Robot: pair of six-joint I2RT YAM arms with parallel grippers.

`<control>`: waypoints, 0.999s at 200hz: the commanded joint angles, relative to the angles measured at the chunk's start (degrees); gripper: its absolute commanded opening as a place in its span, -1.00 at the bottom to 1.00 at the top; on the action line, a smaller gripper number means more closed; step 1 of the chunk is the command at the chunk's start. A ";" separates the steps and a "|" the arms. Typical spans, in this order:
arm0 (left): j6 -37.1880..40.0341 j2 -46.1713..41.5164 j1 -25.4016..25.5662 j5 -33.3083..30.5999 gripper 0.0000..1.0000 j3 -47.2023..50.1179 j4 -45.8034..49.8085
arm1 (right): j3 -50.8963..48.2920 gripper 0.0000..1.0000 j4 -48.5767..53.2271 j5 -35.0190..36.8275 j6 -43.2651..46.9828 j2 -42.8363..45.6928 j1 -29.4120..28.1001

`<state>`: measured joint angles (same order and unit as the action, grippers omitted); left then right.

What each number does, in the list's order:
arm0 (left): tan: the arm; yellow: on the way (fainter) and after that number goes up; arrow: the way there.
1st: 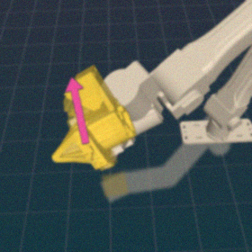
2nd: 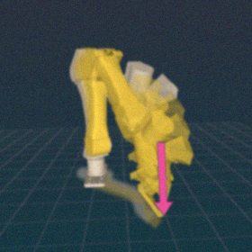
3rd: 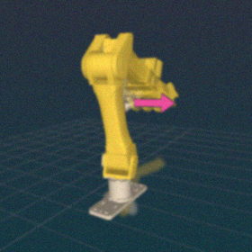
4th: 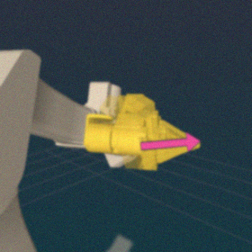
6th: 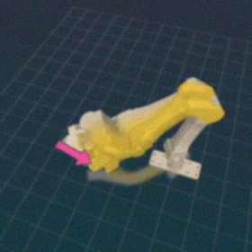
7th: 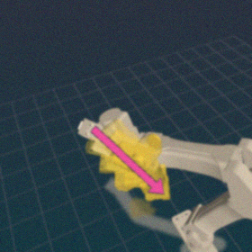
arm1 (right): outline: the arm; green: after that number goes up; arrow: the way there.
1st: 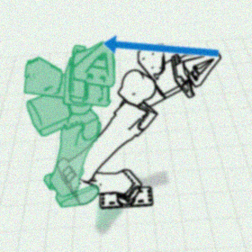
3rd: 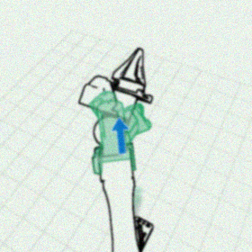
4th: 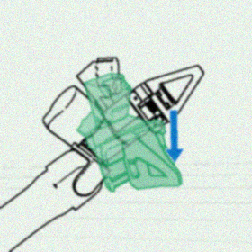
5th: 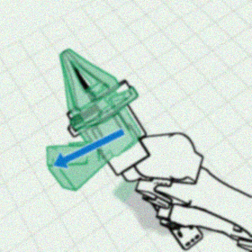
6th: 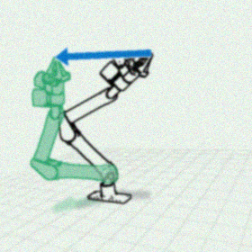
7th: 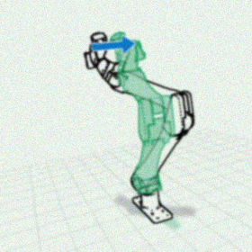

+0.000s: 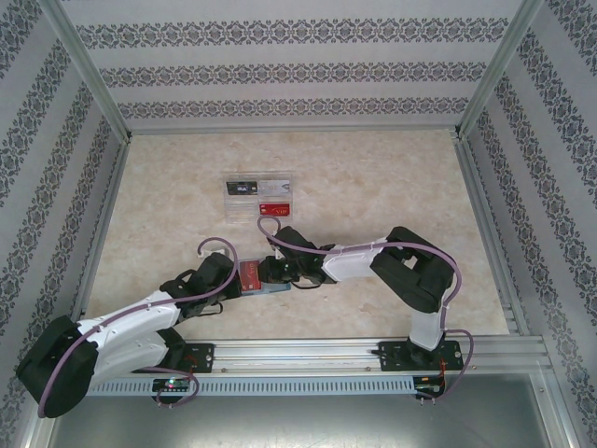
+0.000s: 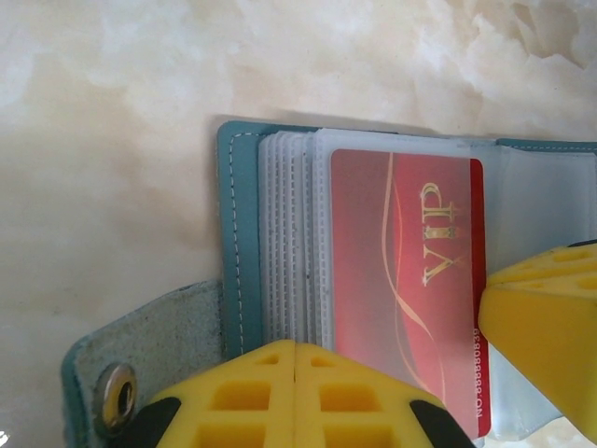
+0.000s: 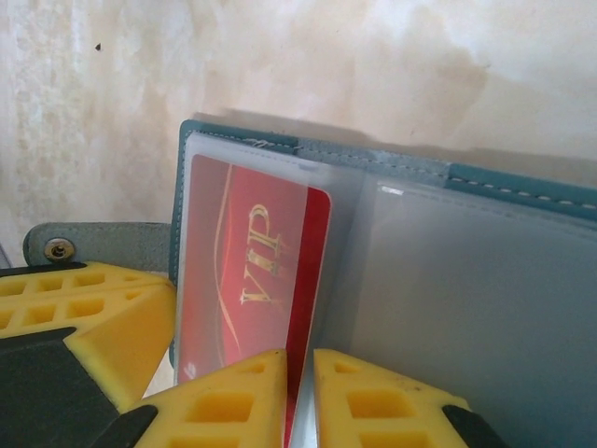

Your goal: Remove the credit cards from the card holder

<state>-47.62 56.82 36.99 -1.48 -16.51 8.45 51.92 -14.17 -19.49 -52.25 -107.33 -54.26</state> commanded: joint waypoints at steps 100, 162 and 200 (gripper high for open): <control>0.13 -3.00 -0.58 -0.58 -0.89 -1.69 6.02 | -1.55 -1.00 -1.89 -1.04 -1.03 0.51 -0.19; 1.93 -4.46 -0.59 -0.19 -0.85 -4.93 7.70 | -1.82 -1.00 -2.37 -1.34 -1.19 0.37 -0.06; 1.59 2.30 -0.56 0.99 -0.86 -4.49 2.73 | -1.91 -1.00 -2.39 -1.50 -1.19 0.43 0.02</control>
<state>-46.74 55.61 36.99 -1.34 -20.40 13.93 51.11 -16.82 -20.60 -53.84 -107.68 -54.22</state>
